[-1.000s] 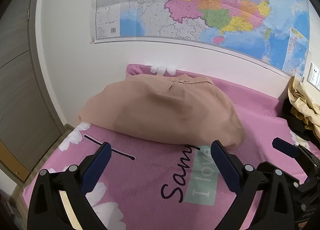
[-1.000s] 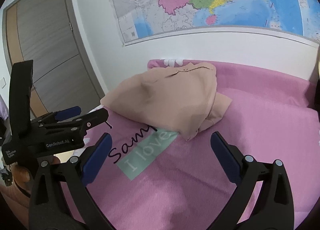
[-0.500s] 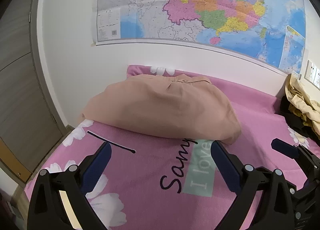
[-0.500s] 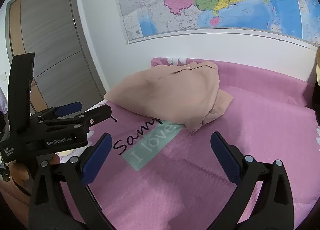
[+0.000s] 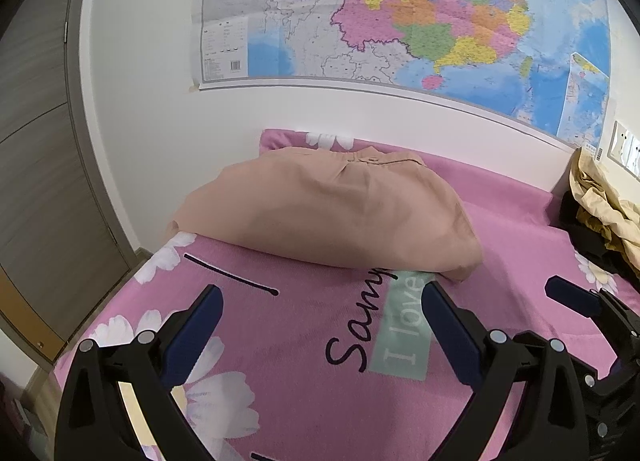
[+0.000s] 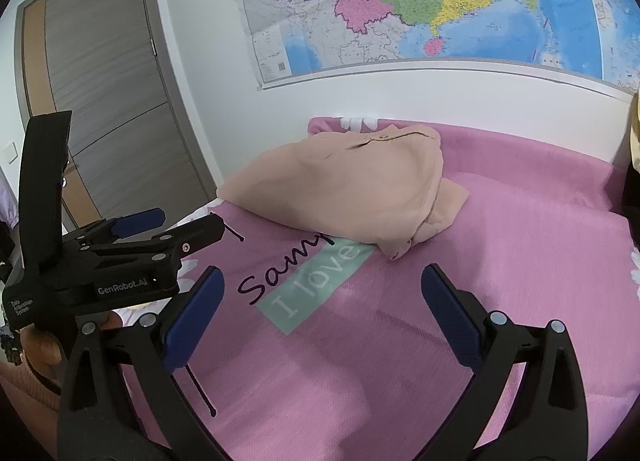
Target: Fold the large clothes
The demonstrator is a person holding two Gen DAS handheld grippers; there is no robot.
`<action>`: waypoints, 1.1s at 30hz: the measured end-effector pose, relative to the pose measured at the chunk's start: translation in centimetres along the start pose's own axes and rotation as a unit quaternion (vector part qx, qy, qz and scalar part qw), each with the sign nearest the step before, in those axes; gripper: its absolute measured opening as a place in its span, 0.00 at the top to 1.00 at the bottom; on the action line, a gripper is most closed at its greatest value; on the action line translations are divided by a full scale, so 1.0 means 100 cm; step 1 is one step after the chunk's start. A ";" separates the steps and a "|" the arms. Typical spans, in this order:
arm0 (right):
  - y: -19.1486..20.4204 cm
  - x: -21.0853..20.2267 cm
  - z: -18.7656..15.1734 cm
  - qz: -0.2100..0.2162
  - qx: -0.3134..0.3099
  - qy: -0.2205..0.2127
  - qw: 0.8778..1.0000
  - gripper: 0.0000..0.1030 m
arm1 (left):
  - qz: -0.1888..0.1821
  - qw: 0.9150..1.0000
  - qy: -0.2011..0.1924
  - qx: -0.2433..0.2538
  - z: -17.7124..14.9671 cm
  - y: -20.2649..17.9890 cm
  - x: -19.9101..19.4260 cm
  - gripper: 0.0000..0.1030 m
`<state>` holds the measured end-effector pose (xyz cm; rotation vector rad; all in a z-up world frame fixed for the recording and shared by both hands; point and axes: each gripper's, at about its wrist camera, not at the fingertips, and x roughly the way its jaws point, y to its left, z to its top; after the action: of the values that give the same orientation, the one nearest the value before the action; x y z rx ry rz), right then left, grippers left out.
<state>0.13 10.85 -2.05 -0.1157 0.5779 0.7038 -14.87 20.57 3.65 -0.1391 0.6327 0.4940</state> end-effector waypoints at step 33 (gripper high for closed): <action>0.007 -0.003 -0.004 0.009 0.002 0.005 1.000 0.06 | 0.005 1.000 -0.002 0.001 -0.004 0.001 -0.006 0.07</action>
<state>-0.70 11.08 -2.15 -0.1113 0.5911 0.7197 -15.52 20.35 3.71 -0.1331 0.6294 0.5031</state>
